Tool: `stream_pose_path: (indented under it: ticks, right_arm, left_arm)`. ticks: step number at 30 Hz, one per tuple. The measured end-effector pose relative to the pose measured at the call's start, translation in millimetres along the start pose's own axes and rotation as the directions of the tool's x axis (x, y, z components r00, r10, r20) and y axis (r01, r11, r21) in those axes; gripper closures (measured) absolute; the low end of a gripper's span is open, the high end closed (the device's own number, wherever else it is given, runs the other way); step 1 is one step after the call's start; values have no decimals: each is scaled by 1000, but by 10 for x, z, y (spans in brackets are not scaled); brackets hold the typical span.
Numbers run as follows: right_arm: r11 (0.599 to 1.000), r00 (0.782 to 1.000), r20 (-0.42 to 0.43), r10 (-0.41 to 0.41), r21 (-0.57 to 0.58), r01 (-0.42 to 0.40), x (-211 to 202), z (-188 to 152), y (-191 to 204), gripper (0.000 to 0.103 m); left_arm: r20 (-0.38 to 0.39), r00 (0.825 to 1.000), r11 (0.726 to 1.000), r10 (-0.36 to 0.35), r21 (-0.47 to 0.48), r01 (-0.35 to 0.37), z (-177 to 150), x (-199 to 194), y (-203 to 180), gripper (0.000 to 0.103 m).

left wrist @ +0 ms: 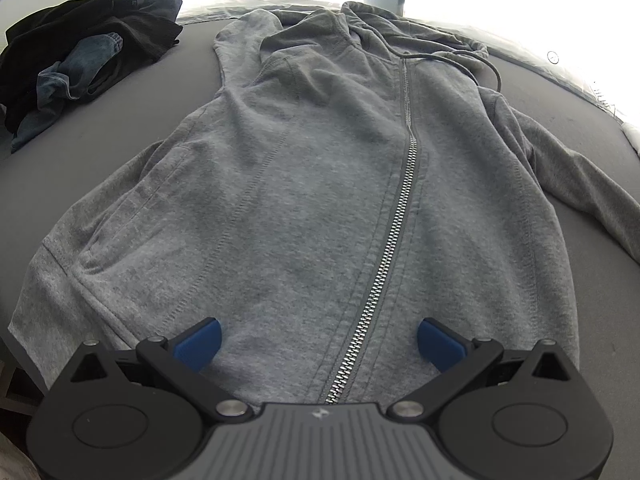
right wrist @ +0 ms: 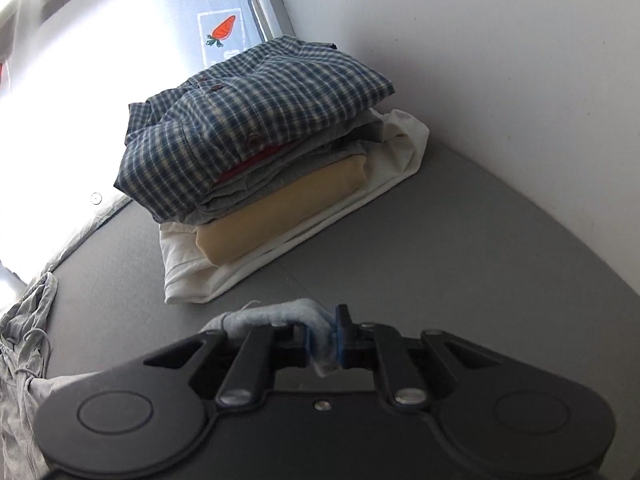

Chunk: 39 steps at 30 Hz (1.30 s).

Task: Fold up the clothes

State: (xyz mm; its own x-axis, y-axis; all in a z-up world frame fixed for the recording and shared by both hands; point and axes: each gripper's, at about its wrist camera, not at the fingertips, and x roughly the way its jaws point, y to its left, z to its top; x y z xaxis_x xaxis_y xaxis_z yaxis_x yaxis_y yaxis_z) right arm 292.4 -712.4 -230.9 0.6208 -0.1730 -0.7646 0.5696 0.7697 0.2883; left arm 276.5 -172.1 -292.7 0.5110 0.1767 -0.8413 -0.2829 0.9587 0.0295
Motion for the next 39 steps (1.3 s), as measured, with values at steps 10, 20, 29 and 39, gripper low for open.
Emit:
stream_pose_path:
  ticks: [10, 20, 29, 39]
  right_arm:
    - [995, 998, 14, -67, 68, 66, 275, 370, -179, 64]
    - [991, 993, -45, 106, 93, -101, 452, 254, -285, 65]
    - [987, 998, -43, 52, 156, -45, 674, -76, -160, 88]
    - [994, 991, 76, -111, 26, 109, 694, -131, 88, 71]
  left_arm:
    - [9, 1000, 1000, 9, -12, -9, -12, 1, -27, 0]
    - [5, 1000, 999, 22, -26, -21, -4, -3, -41, 0]
    - [-17, 999, 999, 34, -38, -35, 20, -3, -54, 0]
    - [-14, 999, 999, 36, -40, -37, 11, -1, -55, 0]
